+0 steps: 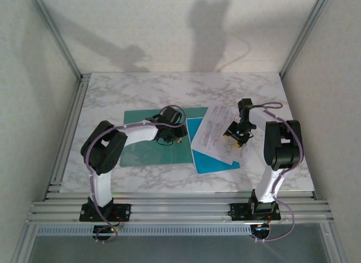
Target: Put the files into the folder
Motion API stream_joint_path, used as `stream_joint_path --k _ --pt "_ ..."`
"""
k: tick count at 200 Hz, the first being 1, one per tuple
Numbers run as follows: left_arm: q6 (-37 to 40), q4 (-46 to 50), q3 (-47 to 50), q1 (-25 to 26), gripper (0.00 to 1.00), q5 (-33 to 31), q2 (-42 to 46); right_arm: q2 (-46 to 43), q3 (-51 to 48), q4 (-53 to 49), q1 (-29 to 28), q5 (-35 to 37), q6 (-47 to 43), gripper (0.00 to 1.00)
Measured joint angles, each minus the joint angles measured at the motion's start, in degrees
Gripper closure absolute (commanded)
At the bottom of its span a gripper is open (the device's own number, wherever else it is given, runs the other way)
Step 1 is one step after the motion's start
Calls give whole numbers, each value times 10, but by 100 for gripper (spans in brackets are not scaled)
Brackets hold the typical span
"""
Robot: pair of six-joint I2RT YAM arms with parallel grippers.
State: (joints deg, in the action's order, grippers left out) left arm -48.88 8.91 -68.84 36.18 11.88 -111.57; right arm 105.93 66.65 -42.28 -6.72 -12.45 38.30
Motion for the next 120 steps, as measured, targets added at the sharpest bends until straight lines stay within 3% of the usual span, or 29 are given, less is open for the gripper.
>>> stream_joint_path --k 92,120 --pt "0 55 -78 9 40 -33 12 -26 16 -9 -10 1 -5 48" --pt "9 62 -117 16 46 -26 19 -74 19 -17 -3 23 -7 49"
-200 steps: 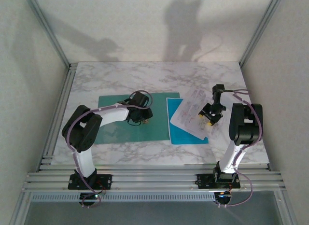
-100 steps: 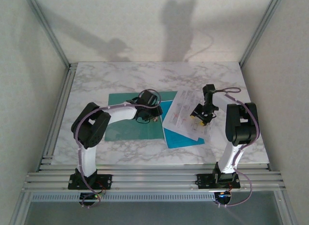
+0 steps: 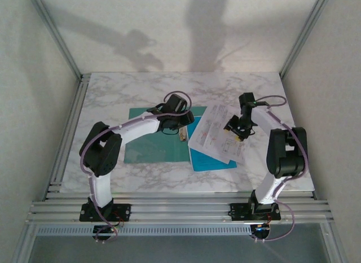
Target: Put the files into the folder
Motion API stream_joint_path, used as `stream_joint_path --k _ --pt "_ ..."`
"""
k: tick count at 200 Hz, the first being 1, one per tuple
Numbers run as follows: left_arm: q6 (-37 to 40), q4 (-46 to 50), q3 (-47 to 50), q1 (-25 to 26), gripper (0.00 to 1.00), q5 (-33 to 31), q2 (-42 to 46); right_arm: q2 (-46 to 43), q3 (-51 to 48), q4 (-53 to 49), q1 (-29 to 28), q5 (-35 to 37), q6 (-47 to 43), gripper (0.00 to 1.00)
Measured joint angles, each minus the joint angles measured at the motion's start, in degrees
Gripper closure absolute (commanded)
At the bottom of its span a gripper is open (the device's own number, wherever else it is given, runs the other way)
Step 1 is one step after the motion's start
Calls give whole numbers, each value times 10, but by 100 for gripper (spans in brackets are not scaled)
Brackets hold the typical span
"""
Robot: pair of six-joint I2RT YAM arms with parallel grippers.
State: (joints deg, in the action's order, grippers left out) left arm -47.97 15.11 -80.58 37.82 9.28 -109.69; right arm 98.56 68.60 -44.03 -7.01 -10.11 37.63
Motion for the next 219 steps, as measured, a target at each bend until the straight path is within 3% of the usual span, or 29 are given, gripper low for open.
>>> stream_joint_path --k 56,107,219 --pt "38 1 -102 54 49 87 -78 -16 -19 6 93 0 0 51" --pt "65 25 -142 69 48 118 -157 44 -18 14 92 -1 0 53" --pt "91 42 -144 78 50 119 -173 75 -18 18 92 -3 0 58"
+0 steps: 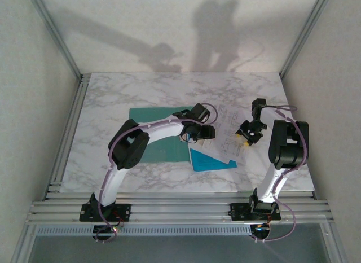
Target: Put the files into the folder
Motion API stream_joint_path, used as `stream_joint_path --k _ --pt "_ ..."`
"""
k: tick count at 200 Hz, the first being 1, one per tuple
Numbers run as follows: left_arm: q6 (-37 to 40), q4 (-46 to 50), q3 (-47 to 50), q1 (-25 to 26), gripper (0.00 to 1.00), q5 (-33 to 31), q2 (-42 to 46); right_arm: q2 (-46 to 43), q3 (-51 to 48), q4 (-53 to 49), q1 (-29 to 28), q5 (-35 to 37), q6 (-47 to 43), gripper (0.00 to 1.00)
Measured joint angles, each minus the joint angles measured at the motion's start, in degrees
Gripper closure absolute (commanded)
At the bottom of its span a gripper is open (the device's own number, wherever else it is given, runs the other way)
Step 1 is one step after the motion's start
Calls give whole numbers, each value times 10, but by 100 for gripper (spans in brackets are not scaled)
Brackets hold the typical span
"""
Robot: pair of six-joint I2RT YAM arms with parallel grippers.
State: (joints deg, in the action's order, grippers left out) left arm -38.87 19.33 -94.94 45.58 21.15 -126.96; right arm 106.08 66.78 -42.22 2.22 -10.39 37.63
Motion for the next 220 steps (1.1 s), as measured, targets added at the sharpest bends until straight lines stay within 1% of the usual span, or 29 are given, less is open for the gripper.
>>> stream_joint_path --k 53,78,106,118,137,174,220 --pt "4 1 -2 6 51 -2 -15 0 0 0 0 -1 0 58" --pt "6 1 -3 6 54 -6 -15 0 0 0 0 -1 0 58" --pt "7 0 -3 9 66 -10 -15 0 0 0 0 -1 0 58" --pt "8 0 -3 9 74 -11 -15 0 0 0 0 -1 0 58" --pt "8 0 -3 11 83 -14 -15 0 0 0 0 -2 0 58" --pt "8 0 -6 12 100 -16 -15 0 0 4 0 -4 1 53" --pt "1 0 -6 10 100 -25 -13 -19 -3 18 -3 -5 3 42"
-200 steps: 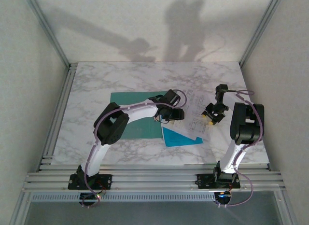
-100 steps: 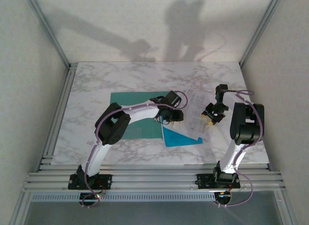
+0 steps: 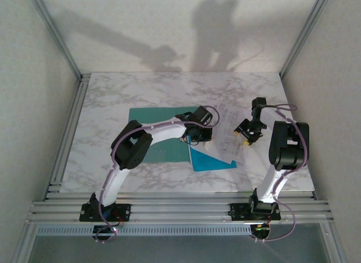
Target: Put the files into the folder
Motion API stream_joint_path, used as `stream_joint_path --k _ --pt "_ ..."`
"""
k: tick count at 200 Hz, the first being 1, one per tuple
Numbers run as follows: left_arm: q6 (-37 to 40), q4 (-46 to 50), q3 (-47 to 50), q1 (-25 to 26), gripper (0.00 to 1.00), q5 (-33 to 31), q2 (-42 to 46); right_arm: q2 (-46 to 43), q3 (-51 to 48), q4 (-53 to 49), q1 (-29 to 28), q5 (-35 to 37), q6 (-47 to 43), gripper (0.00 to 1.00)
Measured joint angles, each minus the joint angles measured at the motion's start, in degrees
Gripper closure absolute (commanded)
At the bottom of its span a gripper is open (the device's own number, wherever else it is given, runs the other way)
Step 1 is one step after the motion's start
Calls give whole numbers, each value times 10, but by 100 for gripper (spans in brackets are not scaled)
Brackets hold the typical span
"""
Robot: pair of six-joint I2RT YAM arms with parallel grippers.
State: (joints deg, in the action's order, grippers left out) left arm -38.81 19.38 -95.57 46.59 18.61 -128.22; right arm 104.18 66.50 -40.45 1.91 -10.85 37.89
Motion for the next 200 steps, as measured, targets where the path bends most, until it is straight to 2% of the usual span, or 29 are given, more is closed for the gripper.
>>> stream_joint_path --k 30,67,101,149,200 --pt "-7 -4 13 -9 100 0 27 -79 -13 9 -4 10 9 40" --pt "-15 -19 83 -45 100 1 122 -151 -13 26 -12 12 12 39" --pt "-15 -35 177 -88 100 1 209 -153 -22 48 -33 -12 13 39" --pt "4 -22 316 -157 100 0 314 -147 -30 97 -100 -65 10 38" --pt "46 8 395 -217 100 -10 397 -76 -13 129 -178 -90 11 40"
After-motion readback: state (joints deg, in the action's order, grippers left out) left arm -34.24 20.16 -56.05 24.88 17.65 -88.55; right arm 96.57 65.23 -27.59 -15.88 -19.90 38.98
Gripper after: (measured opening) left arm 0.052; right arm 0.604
